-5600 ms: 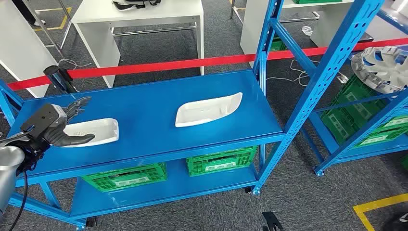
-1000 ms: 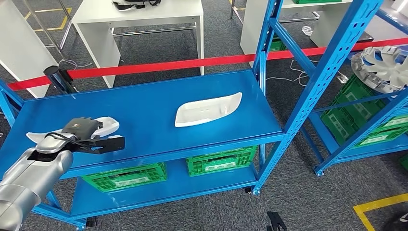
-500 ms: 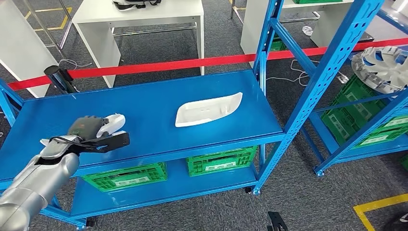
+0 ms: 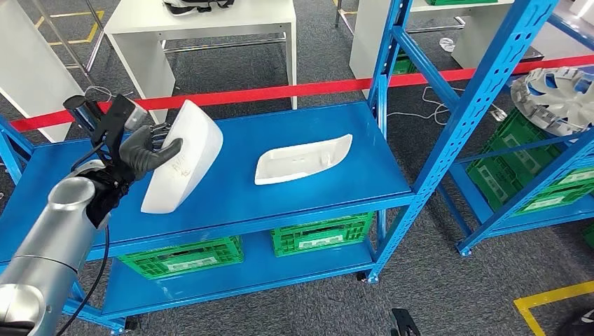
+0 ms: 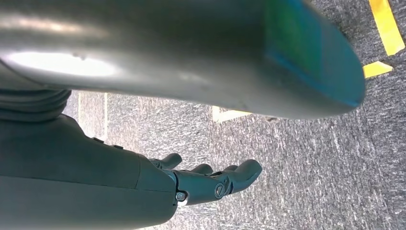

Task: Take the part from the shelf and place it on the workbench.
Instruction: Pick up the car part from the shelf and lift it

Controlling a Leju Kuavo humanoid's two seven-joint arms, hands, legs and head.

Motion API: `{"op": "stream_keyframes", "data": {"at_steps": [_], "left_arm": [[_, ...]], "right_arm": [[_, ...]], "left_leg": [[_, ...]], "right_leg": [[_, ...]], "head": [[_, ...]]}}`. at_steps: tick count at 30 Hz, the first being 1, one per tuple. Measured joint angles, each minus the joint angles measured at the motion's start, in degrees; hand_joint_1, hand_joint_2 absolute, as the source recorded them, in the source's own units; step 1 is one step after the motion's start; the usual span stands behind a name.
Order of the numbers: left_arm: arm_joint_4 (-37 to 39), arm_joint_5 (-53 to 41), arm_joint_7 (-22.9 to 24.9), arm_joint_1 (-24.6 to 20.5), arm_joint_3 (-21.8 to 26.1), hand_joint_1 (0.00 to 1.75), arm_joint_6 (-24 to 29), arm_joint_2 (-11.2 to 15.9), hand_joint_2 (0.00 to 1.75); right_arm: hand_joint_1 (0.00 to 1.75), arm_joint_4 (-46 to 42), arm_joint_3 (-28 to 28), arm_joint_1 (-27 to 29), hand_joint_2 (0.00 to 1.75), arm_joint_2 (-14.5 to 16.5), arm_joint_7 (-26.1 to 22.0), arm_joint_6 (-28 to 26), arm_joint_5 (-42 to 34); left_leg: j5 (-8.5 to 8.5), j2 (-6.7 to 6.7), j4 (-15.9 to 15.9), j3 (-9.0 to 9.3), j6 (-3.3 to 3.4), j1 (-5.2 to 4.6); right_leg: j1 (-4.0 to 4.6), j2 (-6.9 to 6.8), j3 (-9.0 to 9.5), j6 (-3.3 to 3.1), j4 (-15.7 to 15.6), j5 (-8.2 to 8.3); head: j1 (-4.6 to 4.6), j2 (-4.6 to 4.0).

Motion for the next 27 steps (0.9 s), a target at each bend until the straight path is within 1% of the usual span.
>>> {"op": "stream_keyframes", "data": {"at_steps": [2, 5, 7, 9, 15, 21, 27], "left_arm": [[-1.77, 6.17, 3.45, -0.06, 1.8, 1.75, -3.1, -0.1, 1.75], [-3.7, 14.44, 7.37, -0.08, 3.99, 1.75, -6.07, -0.14, 1.75], [-4.67, 21.74, 10.2, -0.05, 5.42, 1.75, -9.06, -0.08, 1.75], [-5.59, 27.9, 12.06, 0.01, 6.47, 1.75, -11.38, 0.08, 1.75], [-7.14, 32.54, 13.69, 0.45, 7.29, 1.75, -12.19, 0.67, 1.75], [-9.21, 45.02, 18.56, 2.7, 6.45, 1.75, -15.04, 2.44, 1.75], [-11.33, 47.52, 18.92, 5.51, 4.97, 1.75, -16.06, 4.79, 1.75]], "right_arm": [[0.0, 0.0, -0.17, 0.03, 0.0, 0.04, -0.04, 0.05, 0.04], [0.0, 0.0, -0.3, 0.07, 0.0, 0.07, -0.07, 0.23, 0.33], [0.0, 0.0, -0.31, 0.09, 0.0, 0.07, -0.07, 0.54, 0.62], [0.0, 0.0, -0.3, 0.09, 0.0, 0.07, -0.07, 0.84, 0.85], [0.0, 0.0, -0.29, 0.1, 0.0, 0.08, -0.07, 0.97, 1.1], [0.0, 0.0, -0.29, 0.09, 0.0, 0.18, -0.05, 1.1, 1.74], [0.0, 0.0, -0.29, 0.09, 0.0, 0.24, -0.09, 1.07, 1.79]], "left_leg": [[0.0, 0.0, 0.0, 0.0, 0.0, 0.0], [0.0, 0.0, -0.01, -0.01, 0.0, 0.0], [0.0, -0.01, -0.01, -0.02, 0.0, 0.01], [0.01, -0.02, -0.01, -0.03, 0.0, 0.01], [0.0, -0.03, -0.01, -0.04, 0.0, 0.01], [-0.03, -0.03, 0.03, -0.07, 0.04, -0.09], [-0.06, -0.03, 0.1, -0.1, 0.19, -0.29]], "right_leg": [[0.01, 0.0, 0.0, 0.0, 0.0, 0.0], [0.02, -0.01, 0.0, 0.0, 0.0, 0.0], [0.02, -0.01, 0.0, 0.0, 0.0, 0.0], [0.01, -0.02, 0.01, 0.0, 0.01, 0.0], [-0.01, -0.03, 0.01, 0.0, 0.01, 0.0], [-0.17, -0.02, 0.0, 0.05, -0.01, 0.03], [-0.43, -0.03, 0.0, 0.19, -0.03, 0.09]], "head": [[0.0, 0.0], [0.0, 0.0], [0.0, 0.0], [0.0, 0.0], [0.01, 0.0], [0.01, 0.0], [-0.01, 0.0]]}}
